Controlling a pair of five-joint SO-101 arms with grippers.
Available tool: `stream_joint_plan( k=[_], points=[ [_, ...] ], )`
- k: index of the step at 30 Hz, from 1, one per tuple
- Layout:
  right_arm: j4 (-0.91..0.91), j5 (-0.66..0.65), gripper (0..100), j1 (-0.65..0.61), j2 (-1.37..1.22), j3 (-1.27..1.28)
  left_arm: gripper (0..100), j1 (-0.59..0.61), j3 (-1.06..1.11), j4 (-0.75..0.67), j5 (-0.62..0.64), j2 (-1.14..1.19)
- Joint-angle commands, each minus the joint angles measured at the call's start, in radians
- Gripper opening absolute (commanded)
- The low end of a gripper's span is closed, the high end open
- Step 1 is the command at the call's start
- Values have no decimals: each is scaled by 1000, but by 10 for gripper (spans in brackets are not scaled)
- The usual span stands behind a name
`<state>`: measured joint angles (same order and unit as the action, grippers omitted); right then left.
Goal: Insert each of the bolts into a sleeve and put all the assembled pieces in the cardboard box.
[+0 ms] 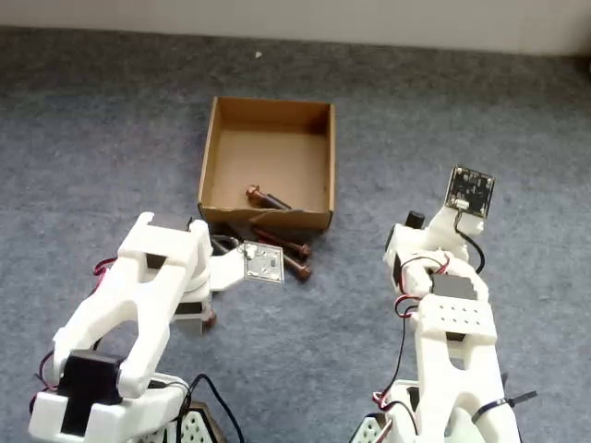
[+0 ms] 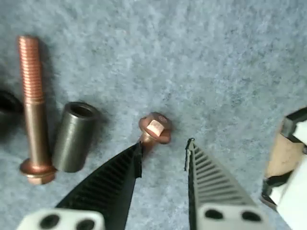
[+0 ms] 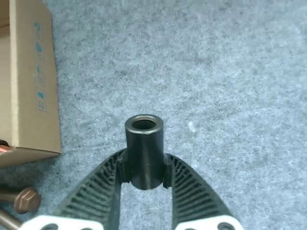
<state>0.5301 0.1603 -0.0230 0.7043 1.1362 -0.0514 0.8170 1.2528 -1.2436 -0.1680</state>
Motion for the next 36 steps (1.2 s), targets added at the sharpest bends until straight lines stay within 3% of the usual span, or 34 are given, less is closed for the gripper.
stream_joint_plan(
  k=[1, 7, 14, 22, 31, 36],
  points=[
    [-24, 2, 5, 10, 27, -10, 139, -8, -19, -68, -15, 45],
    [-24, 2, 5, 10, 27, -10, 37, -15, -19, -98, -15, 93],
    [-24, 2, 5, 10, 27, -10, 16, -13, -19, -98, 0, 93],
    [-24, 2, 5, 10, 27, -10, 6, -15, -24, -91, 157, -22],
    [-22, 2, 5, 10, 38, -8, 6, -15, 30, -97, 404, -438],
    [-21, 5, 5, 8, 38, -13, 6, -13, 42, -97, 612, -664]
  ],
)
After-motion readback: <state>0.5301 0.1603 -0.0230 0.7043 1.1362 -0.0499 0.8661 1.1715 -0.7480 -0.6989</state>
